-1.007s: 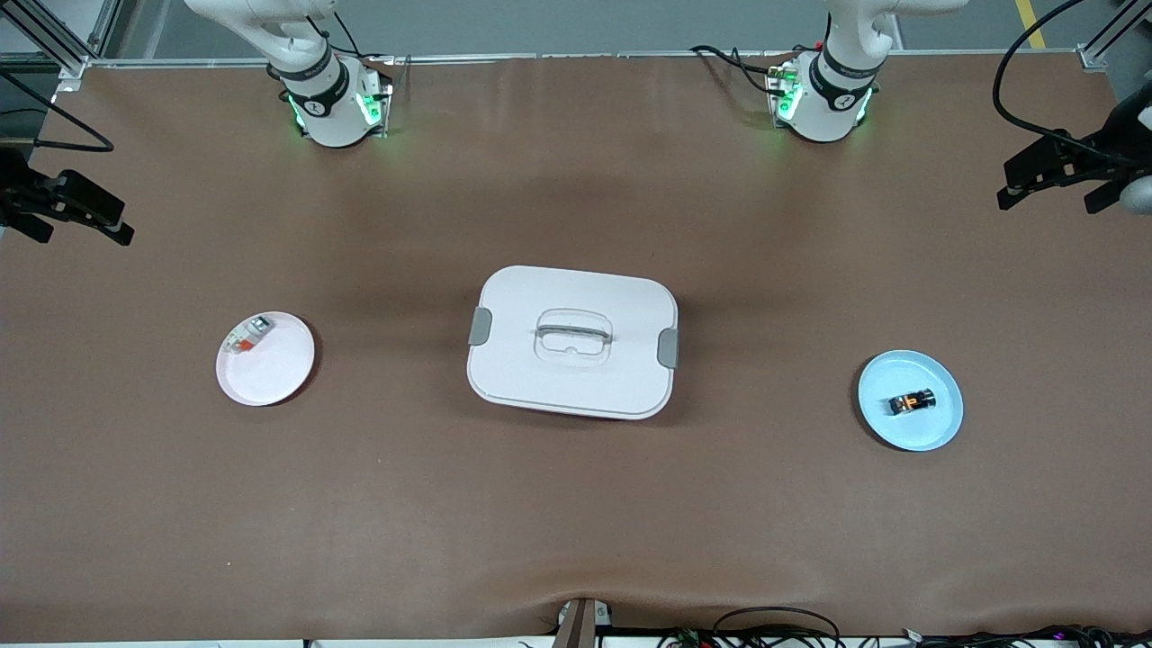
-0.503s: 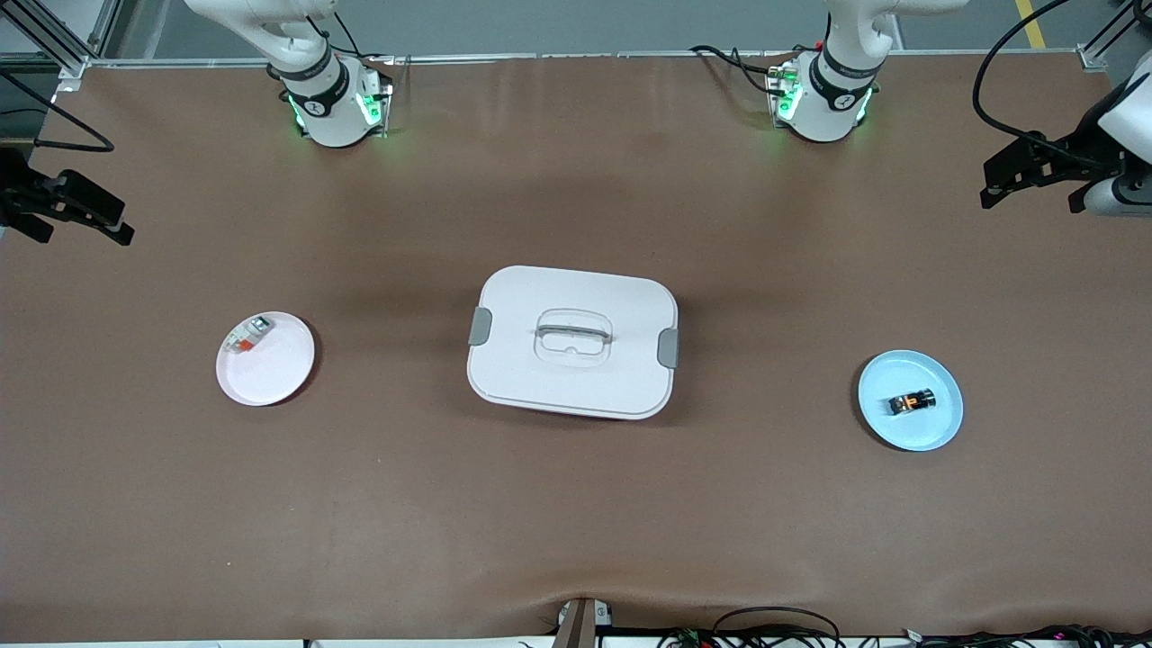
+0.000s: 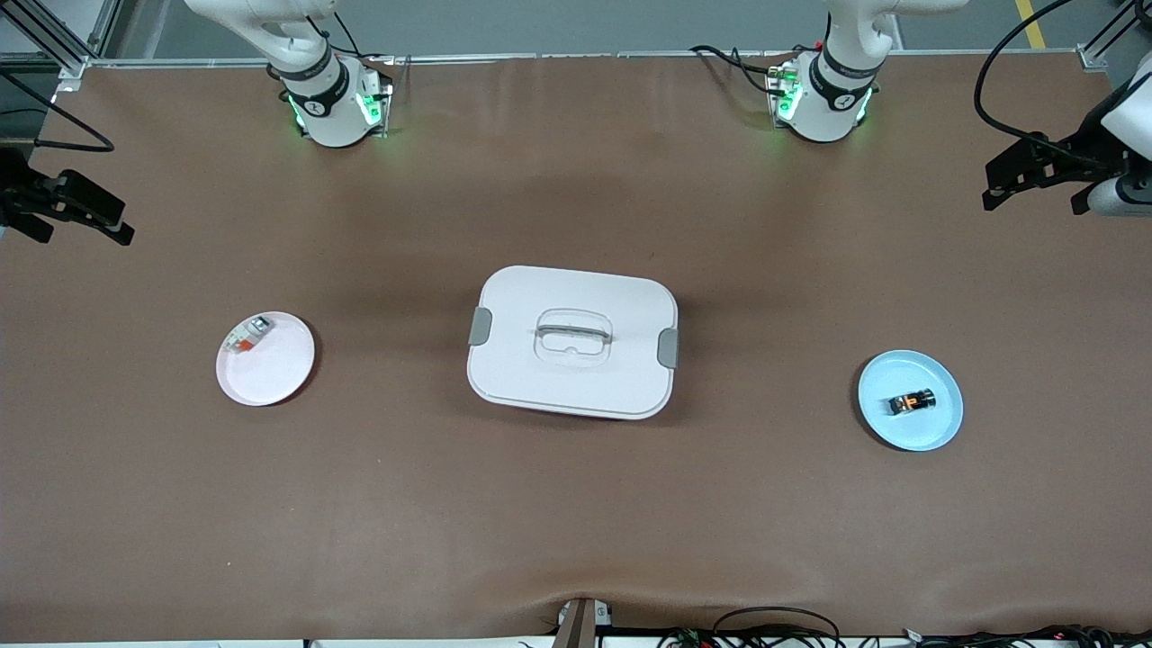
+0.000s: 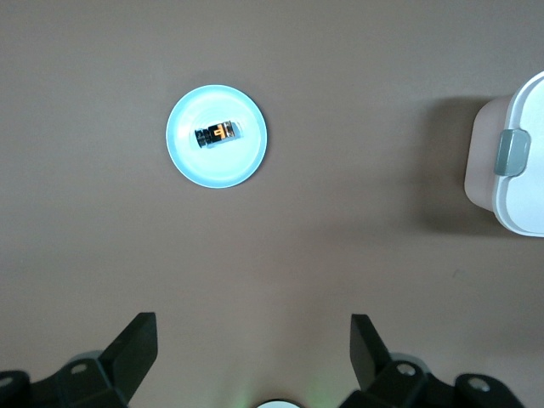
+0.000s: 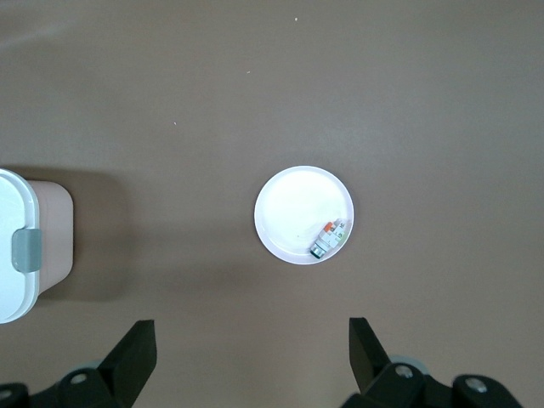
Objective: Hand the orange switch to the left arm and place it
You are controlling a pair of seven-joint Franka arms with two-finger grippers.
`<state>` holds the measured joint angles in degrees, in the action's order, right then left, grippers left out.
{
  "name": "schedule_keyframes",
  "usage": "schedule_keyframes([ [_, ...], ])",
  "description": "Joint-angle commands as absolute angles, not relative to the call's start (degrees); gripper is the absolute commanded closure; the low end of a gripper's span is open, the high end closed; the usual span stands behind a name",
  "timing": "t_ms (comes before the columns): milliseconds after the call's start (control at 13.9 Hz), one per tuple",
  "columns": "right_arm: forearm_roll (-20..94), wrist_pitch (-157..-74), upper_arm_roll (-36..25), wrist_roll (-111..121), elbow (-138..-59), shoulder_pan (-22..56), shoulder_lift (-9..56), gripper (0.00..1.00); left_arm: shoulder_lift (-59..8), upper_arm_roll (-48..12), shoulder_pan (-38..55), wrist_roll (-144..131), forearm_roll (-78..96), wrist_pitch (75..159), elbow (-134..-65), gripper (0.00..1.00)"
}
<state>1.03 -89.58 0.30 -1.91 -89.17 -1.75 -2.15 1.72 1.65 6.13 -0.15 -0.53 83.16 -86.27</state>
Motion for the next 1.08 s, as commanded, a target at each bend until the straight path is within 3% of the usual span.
schedule_keyframes([
  [0, 0.2, -88.8, 1.1, -1.8, -88.0, -2.4, -1.8, 0.0, 3.5, 1.3, 6.2, -1.0, -1.6, 83.6, -88.6, 0.0],
  [360, 0.2, -88.8, 1.2, -1.9, -88.0, -2.2, -1.7, 0.0, 7.8, 1.3, 6.1, -2.2, -1.0, 84.1, -91.6, 0.0],
  [1007, 0.2, -88.8, 1.2, -1.8, -88.0, -2.3, -1.7, 0.0, 6.7, 1.2, 6.2, -4.7, -0.9, 84.0, -90.7, 0.0],
])
